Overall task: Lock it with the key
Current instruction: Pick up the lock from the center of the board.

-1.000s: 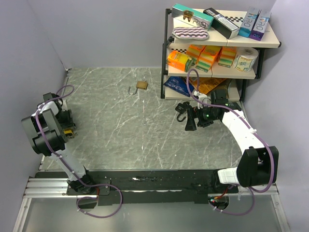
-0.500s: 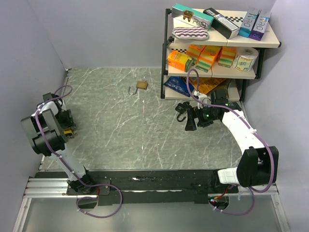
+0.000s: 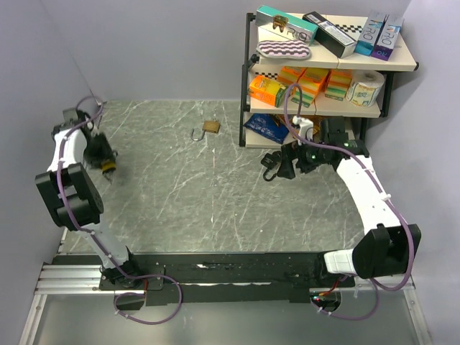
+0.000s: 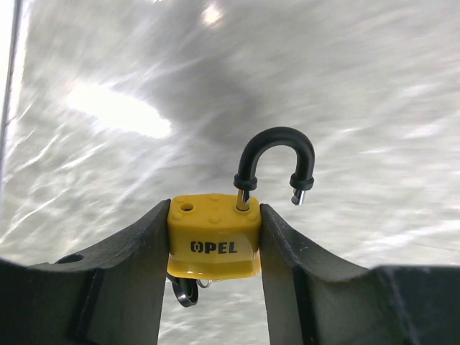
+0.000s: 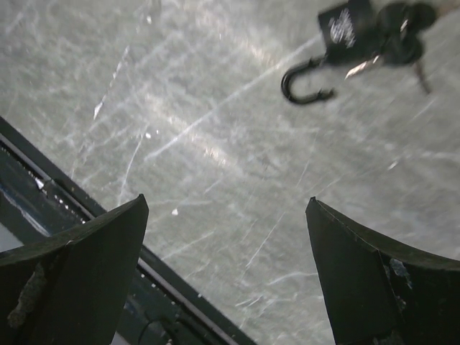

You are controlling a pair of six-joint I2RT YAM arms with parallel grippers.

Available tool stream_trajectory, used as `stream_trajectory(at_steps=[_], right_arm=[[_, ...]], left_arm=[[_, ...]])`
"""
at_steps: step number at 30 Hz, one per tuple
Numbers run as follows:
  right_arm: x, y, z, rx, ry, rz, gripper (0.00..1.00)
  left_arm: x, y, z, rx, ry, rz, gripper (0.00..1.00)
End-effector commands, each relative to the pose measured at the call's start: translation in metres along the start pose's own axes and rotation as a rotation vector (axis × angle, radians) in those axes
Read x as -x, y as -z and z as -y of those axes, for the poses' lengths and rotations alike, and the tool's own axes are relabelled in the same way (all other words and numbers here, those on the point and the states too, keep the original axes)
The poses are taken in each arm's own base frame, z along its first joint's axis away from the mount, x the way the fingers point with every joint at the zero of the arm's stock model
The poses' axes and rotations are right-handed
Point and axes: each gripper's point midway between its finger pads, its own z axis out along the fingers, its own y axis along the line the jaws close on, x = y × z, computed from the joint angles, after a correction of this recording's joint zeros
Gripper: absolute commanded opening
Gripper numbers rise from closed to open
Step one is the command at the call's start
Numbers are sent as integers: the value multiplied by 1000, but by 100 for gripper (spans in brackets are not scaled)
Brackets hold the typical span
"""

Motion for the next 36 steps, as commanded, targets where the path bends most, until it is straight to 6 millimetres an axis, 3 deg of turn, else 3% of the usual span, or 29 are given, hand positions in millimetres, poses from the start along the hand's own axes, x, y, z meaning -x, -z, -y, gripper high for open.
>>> stream_trajectory(at_steps=[1, 5, 10, 13, 17, 18, 19, 20, 22, 23, 24, 29, 32, 36], right_arm=[[41, 30, -13, -13, 88, 123, 100], [85, 53, -36, 47, 110, 284, 100], [139, 70, -73, 124, 134, 485, 99], [158, 69, -100, 167, 156, 550, 99], [198, 71, -135, 196, 194, 720, 99], [202, 64, -149, 220, 196, 724, 99], [210, 60, -151, 201, 170, 742, 99], [221, 64, -162, 213, 178, 769, 99], [230, 46, -180, 229, 173, 767, 99], [239, 49, -188, 233, 175, 788, 99], [240, 35, -194, 238, 167, 771, 99], [248, 12, -233, 276, 174, 756, 99], [247, -4, -241, 233, 181, 750, 99], [248, -25, -237, 134, 164, 747, 99]], left_arm=[[32, 83, 63, -195, 79, 145, 1], [50, 138, 97, -379, 151, 272, 1], [48, 212, 150, -665, 236, 364, 1], [37, 242, 187, -766, 225, 373, 1], [23, 276, 228, -957, 279, 353, 1], [17, 271, 233, -974, 304, 333, 1], [19, 289, 242, -1043, 330, 358, 1], [10, 291, 253, -1075, 337, 334, 1], [3, 290, 261, -1112, 401, 287, 1], [-9, 294, 277, -1152, 381, 255, 1], [-14, 290, 282, -1158, 391, 228, 1], [-36, 278, 308, -1188, 456, 87, 1], [-44, 269, 315, -1175, 502, 24, 1], [-45, 265, 316, -1189, 557, 24, 1]])
